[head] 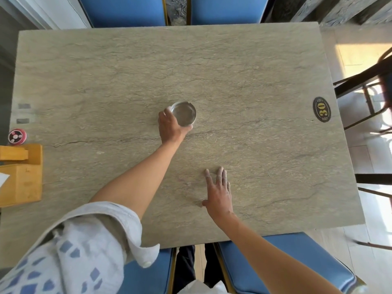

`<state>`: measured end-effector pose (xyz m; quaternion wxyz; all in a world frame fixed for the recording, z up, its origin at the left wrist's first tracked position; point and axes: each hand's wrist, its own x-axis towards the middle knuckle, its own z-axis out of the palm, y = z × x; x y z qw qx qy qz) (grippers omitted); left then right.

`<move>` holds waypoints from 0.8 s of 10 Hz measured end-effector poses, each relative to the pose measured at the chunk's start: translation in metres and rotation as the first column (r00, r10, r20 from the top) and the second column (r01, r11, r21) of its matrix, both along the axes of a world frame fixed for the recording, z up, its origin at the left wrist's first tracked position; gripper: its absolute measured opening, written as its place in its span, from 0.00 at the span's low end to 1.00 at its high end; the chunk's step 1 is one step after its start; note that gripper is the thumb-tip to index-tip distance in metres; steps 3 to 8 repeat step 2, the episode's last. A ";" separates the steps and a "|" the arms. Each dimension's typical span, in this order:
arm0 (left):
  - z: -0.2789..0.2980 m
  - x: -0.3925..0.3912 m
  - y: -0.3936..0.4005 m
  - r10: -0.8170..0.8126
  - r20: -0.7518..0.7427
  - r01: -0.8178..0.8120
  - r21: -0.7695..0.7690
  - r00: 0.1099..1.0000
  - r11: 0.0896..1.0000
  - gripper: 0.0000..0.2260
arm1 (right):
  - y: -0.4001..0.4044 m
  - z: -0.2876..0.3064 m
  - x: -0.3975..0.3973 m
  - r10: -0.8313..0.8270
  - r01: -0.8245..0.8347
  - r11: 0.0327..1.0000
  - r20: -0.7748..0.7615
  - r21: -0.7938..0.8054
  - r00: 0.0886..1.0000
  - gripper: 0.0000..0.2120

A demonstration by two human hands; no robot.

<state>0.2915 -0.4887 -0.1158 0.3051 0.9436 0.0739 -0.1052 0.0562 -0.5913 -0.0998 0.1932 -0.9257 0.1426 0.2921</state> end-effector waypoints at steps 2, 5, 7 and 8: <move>0.003 -0.033 0.016 0.001 -0.027 -0.004 -0.093 1.000 0.996 0.53 | 0.002 0.000 0.000 -0.006 0.005 1.000 -0.017 -0.014 1.000 0.56; 0.003 -0.033 0.016 0.001 -0.027 -0.004 -0.093 1.000 0.996 0.53 | 0.002 0.000 0.000 -0.006 0.005 1.000 -0.017 -0.014 1.000 0.56; 0.003 -0.033 0.016 0.001 -0.027 -0.004 -0.093 1.000 0.996 0.53 | 0.002 0.000 0.000 -0.006 0.005 1.000 -0.017 -0.014 1.000 0.56; 0.003 -0.033 0.016 0.001 -0.027 -0.004 -0.093 1.000 0.996 0.53 | 0.002 0.000 0.000 -0.006 0.005 1.000 -0.017 -0.014 1.000 0.56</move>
